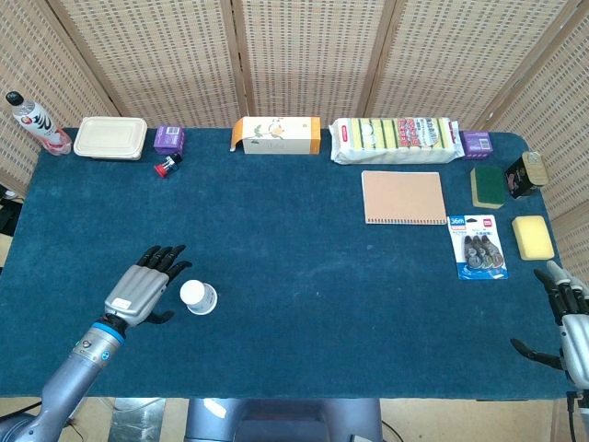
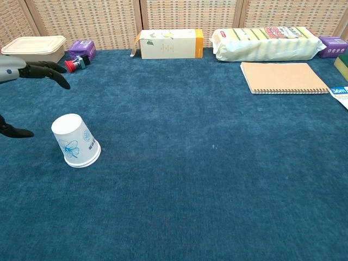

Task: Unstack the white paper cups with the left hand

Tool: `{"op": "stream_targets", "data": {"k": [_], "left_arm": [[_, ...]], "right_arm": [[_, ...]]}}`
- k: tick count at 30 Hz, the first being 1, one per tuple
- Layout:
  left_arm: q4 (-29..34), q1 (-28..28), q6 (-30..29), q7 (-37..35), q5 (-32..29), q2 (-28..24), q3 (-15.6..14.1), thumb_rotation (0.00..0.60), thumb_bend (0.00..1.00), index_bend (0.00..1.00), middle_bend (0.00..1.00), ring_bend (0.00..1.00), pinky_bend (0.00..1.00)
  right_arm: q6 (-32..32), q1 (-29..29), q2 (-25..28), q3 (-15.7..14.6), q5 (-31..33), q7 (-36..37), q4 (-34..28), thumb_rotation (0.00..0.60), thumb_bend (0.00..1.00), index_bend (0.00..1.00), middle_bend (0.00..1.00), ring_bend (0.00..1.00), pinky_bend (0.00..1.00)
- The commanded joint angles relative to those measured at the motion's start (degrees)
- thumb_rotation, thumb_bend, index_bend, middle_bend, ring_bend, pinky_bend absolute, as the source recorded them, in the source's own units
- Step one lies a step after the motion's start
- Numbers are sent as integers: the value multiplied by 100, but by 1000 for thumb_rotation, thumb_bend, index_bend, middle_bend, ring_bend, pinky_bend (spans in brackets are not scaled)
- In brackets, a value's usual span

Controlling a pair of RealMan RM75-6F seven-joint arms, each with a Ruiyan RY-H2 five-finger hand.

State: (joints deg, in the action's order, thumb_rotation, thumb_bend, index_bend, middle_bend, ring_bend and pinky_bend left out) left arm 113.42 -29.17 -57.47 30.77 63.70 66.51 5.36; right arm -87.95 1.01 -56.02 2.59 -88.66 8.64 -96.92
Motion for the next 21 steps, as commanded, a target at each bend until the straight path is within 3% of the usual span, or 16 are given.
{"op": "stream_targets", "data": {"k": [1, 21], "left_arm": [[-124, -117, 5, 112, -206, 153, -2, 600, 189, 202, 0, 0, 0], [-306, -598, -125, 494, -988, 595, -100, 600, 191, 263, 0, 0, 0]], "right_arm": [[3, -1, 9, 1, 7, 1, -10, 600, 126, 64, 0, 0, 73], [33, 4, 38, 18, 58, 124, 33, 600, 127, 72, 0, 0, 74]]}}
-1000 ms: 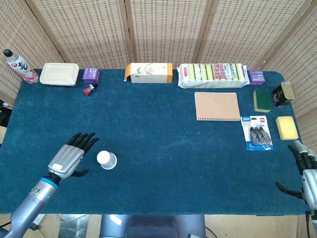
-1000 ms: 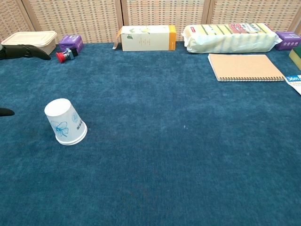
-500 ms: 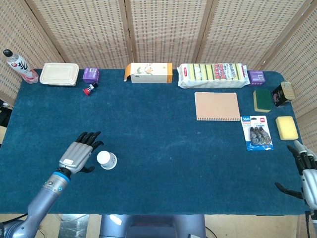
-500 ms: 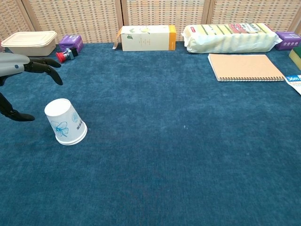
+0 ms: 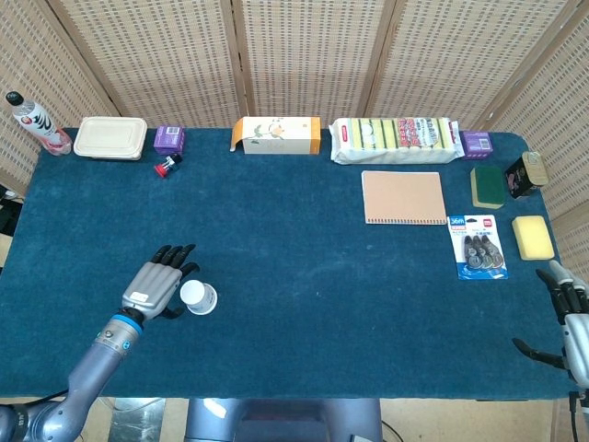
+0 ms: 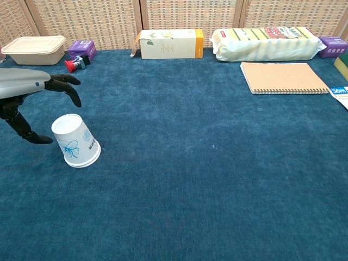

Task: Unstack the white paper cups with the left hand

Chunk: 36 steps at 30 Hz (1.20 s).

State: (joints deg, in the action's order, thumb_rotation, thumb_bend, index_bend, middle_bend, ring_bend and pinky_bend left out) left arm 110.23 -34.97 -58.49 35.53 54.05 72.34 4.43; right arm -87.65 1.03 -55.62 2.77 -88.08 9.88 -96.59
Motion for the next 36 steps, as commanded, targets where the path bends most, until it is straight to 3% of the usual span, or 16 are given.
{"op": "stream_targets", "data": {"k": [1, 21, 36], "left_arm": [[24, -32, -44, 36, -40, 19, -12, 600, 192, 267, 0, 0, 0], [195, -163, -367, 151, -141, 29, -151, 600, 217, 369, 0, 0, 0], [779, 12, -679, -303, 453, -562, -169, 600, 217, 373, 0, 0, 0]], "right_arm": [[5, 4, -2, 1, -1, 0, -1, 600, 127, 72, 0, 0, 74], [-24, -9, 13, 2, -16, 64, 15, 600, 128, 71, 0, 0, 76], [-26, -12, 14, -5, -30, 76, 20, 600, 127, 71, 0, 0, 76]]}}
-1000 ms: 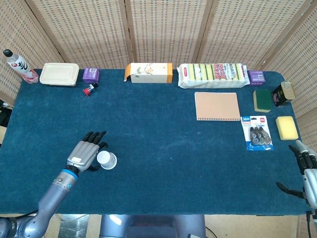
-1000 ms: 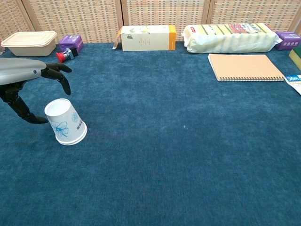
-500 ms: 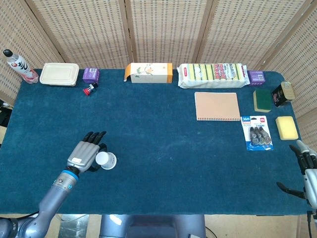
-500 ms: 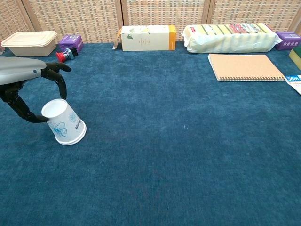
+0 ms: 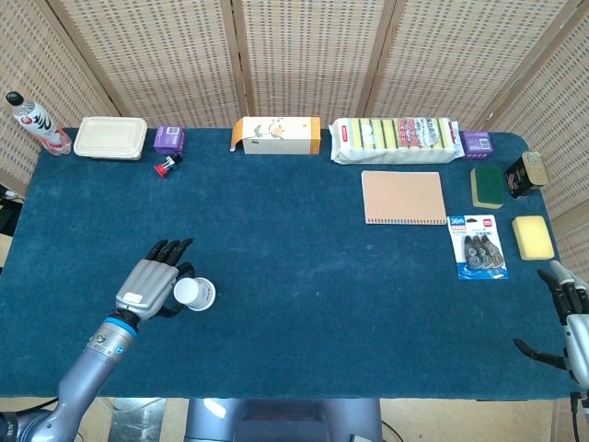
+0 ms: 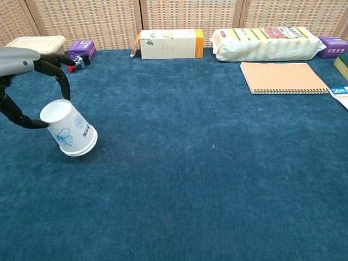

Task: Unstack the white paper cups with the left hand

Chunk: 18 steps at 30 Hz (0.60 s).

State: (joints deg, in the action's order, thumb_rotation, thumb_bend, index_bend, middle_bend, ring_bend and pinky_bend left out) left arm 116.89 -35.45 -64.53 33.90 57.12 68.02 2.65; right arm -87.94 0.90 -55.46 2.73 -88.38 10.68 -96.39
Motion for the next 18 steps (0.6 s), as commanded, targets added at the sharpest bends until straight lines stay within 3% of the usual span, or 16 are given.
{"op": "stream_targets", "data": {"k": [1, 12, 18], "left_arm": [[134, 77, -94, -197, 192, -168, 20, 600, 217, 373, 0, 0, 0], [288, 173, -76, -657, 429, -572, 83, 600, 217, 373, 0, 0, 0], [548, 411, -224, -1258, 954, -1097, 103, 600, 217, 373, 0, 0, 0]], "right_arm": [[3, 1, -3, 0, 0, -8, 1, 600, 127, 71, 0, 0, 75], [3, -1, -3, -2, 0, -6, 3, 600, 128, 72, 0, 0, 76], [15, 3, -12, -3, 6, -34, 3, 600, 128, 72, 0, 0, 76]]}}
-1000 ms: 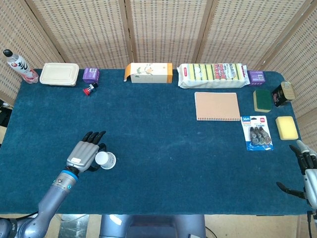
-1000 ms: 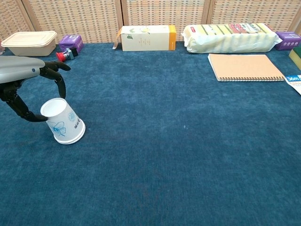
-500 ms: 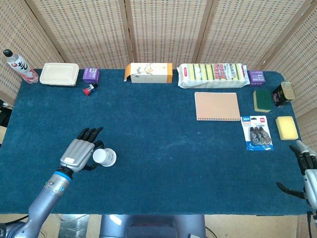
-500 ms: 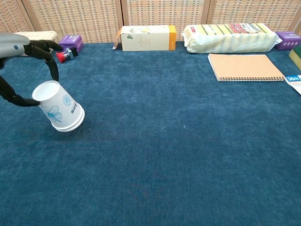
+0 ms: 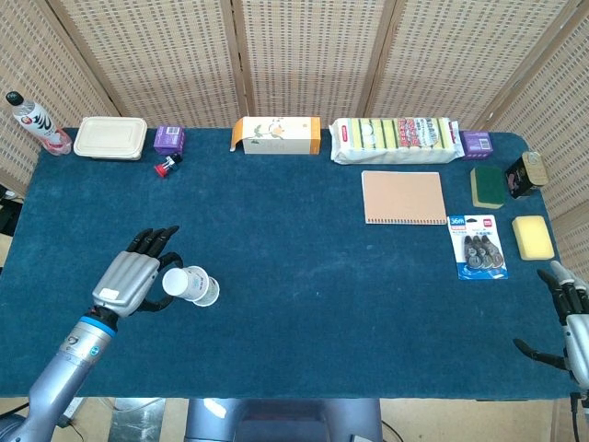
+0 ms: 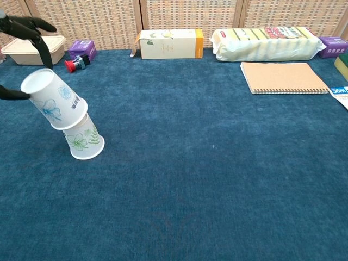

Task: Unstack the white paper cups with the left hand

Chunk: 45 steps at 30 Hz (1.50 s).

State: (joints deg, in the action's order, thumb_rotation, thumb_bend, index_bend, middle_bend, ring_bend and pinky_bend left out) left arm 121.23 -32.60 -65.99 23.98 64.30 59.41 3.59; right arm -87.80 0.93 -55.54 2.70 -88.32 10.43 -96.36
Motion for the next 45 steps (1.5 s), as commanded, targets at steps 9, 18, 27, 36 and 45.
{"op": "stream_targets", "data": {"k": [9, 18, 27, 36, 45], "left_arm": [[-68, 417, -129, -979, 592, -757, -16, 600, 218, 373, 0, 0, 0], [-1146, 190, 643, -1144, 19, -55, -35, 600, 218, 373, 0, 0, 0], [-1791, 23, 954, -990, -341, 592, -27, 600, 218, 373, 0, 0, 0], [-1896, -83, 998, -692, -652, 799, 1, 600, 217, 373, 0, 0, 0], [-1832, -125, 992, -571, -730, 847, -4, 600, 216, 372, 0, 0, 0]], "right_arm": [[17, 6, -29, -23, -31, -105, -28, 600, 127, 72, 0, 0, 76], [62, 22, -55, -36, -25, -212, -50, 600, 127, 71, 0, 0, 76], [107, 41, -64, -26, 19, -219, -33, 600, 128, 71, 0, 0, 76], [132, 52, -64, -35, 16, -227, -38, 600, 127, 72, 0, 0, 76], [148, 60, -62, -51, -4, -244, -59, 600, 127, 72, 0, 0, 76]]}}
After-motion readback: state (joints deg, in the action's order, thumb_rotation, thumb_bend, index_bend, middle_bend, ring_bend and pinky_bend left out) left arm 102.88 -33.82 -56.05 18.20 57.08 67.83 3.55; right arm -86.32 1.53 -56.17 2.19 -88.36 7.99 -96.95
